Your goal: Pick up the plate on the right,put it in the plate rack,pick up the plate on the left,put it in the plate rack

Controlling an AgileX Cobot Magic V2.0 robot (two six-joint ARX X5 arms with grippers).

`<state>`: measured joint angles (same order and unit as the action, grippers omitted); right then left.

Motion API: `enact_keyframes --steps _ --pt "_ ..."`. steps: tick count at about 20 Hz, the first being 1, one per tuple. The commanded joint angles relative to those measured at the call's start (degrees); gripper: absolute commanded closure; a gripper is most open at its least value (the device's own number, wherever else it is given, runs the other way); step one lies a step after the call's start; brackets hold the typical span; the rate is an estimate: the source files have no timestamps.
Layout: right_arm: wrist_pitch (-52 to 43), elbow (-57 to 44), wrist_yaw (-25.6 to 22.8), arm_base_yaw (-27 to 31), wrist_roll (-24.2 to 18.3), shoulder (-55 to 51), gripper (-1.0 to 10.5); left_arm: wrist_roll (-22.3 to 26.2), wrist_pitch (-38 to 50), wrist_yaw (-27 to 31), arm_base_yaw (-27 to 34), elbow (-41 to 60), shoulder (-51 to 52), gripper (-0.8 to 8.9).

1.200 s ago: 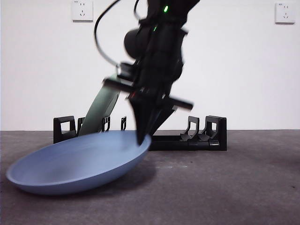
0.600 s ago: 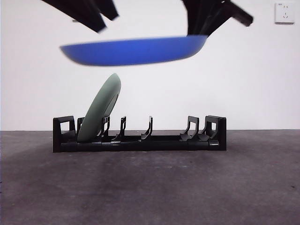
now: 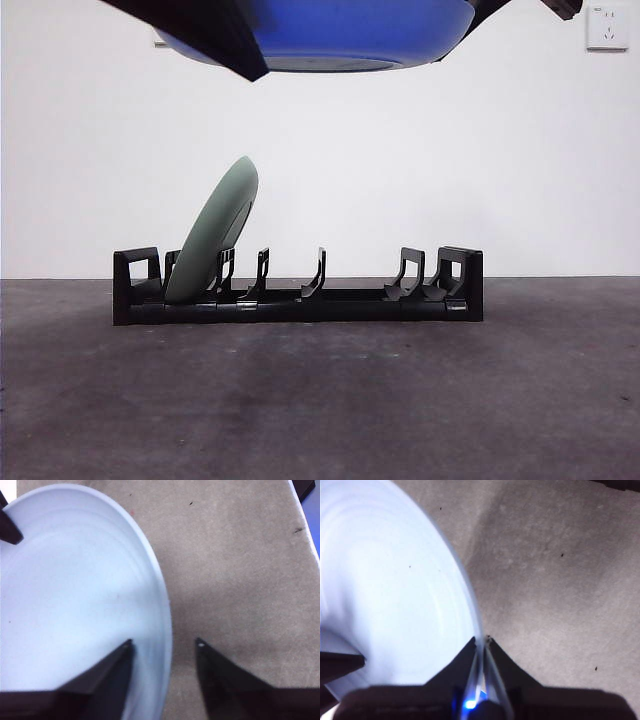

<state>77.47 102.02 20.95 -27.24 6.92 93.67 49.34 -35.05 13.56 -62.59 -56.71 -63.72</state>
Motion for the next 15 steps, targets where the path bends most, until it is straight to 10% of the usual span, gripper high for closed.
enact_keyframes --steps 1,11,15 --pt "1.0 -0.2 0.6 0.0 0.7 -0.2 9.6 -1.0 0.1 0.0 -0.2 -0.1 -0.2 8.16" --pt "0.9 -0.1 -0.7 0.1 1.0 -0.3 9.3 -3.8 -2.3 -0.3 -0.1 -0.1 -0.2 8.22" --pt "0.5 1.9 -5.0 0.5 0.6 -2.4 5.9 -9.0 -1.2 -6.3 0.0 -0.1 -0.2 8.22"
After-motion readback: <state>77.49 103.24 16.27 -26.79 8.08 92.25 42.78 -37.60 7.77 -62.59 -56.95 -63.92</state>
